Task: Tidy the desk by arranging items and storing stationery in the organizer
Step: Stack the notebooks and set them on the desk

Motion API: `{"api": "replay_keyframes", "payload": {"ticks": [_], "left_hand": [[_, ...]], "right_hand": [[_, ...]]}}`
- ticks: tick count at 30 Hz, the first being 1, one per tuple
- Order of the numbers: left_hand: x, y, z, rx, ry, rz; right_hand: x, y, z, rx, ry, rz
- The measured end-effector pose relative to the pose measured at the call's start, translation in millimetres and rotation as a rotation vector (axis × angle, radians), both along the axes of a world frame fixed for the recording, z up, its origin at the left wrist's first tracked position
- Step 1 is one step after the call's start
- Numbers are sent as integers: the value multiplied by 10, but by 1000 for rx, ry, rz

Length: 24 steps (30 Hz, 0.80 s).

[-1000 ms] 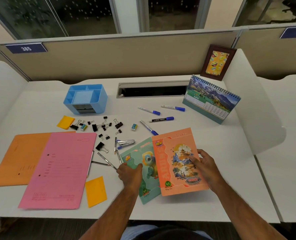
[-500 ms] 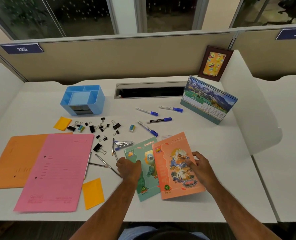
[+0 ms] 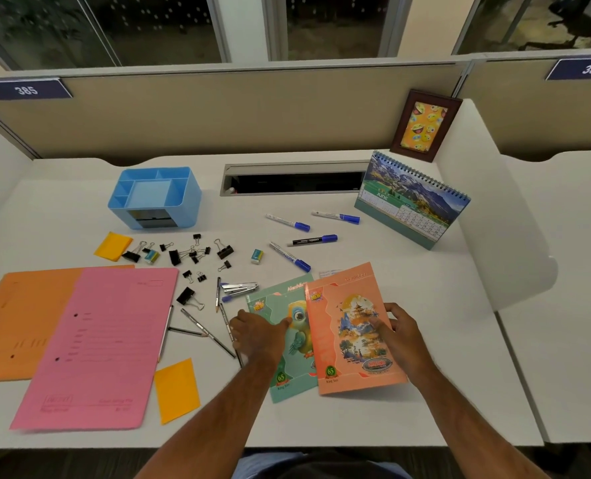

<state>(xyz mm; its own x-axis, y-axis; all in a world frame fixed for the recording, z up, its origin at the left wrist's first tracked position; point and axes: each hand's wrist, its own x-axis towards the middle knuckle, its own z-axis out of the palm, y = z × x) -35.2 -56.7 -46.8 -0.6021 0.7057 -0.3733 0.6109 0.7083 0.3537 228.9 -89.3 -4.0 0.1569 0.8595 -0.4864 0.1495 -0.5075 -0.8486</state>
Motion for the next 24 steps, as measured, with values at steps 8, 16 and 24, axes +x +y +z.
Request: {"api": "replay_keyframes", "payload": {"ticks": [8,16,24], "left_hand": [[12,81,18,-5,-65,33],[-17,76,50,78,-304,72],[-292,-24,403,342,-646,141]], "right_hand": [[25,64,15,-6,-8,-10],[43,127,29,3,-3,-23],[77,125,35,4,1,-54]]}}
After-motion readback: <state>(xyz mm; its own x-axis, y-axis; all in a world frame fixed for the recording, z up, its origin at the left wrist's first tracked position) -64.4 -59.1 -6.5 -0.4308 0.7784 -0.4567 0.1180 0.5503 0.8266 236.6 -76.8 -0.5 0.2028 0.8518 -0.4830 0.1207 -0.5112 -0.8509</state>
